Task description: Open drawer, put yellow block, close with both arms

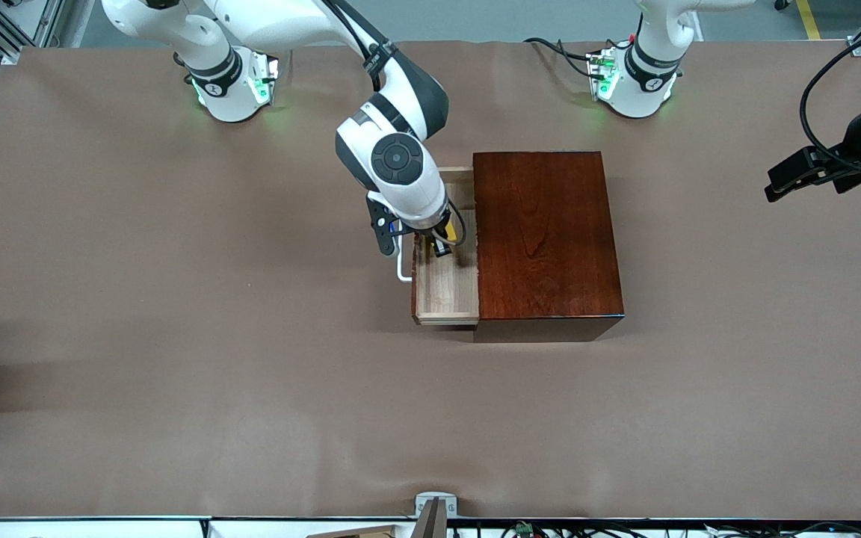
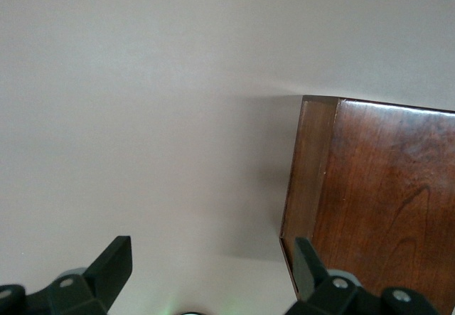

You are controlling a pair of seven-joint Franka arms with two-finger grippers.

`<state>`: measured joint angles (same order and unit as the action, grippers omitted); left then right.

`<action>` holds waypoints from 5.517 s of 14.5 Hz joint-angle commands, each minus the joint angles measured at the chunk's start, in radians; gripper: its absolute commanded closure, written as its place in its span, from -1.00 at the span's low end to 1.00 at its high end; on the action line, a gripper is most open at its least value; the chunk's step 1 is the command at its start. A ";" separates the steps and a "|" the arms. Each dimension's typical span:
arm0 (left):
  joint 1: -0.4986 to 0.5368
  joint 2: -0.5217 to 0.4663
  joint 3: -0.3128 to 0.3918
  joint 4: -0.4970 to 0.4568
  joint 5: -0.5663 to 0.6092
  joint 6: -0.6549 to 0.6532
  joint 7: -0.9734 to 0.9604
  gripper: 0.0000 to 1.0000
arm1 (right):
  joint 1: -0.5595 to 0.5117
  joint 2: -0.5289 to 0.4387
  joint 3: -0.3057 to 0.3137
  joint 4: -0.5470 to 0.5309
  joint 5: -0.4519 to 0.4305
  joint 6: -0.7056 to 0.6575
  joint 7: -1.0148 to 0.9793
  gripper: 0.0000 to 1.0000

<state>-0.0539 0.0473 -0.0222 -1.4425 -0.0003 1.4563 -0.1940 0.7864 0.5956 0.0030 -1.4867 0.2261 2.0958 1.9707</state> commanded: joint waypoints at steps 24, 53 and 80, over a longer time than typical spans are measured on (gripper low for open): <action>-0.427 0.387 -0.351 0.142 0.002 0.364 -1.088 -1.00 | -0.400 -0.186 -0.003 0.344 -0.050 -0.691 -0.680 -1.00; -0.897 0.752 0.171 0.226 0.043 0.333 -1.704 -1.00 | -0.786 -0.613 -0.008 -0.055 -0.202 -0.715 -2.073 -1.00; -0.241 -0.054 0.160 -0.198 0.046 0.024 -0.037 -1.00 | -0.789 -0.608 -0.009 -0.052 -0.192 -0.689 -2.070 -1.00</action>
<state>-0.3347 0.1538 0.1512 -1.4467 0.0177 1.3865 -0.3315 0.0097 0.0101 -0.0185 -1.5153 0.0398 1.3985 -0.0886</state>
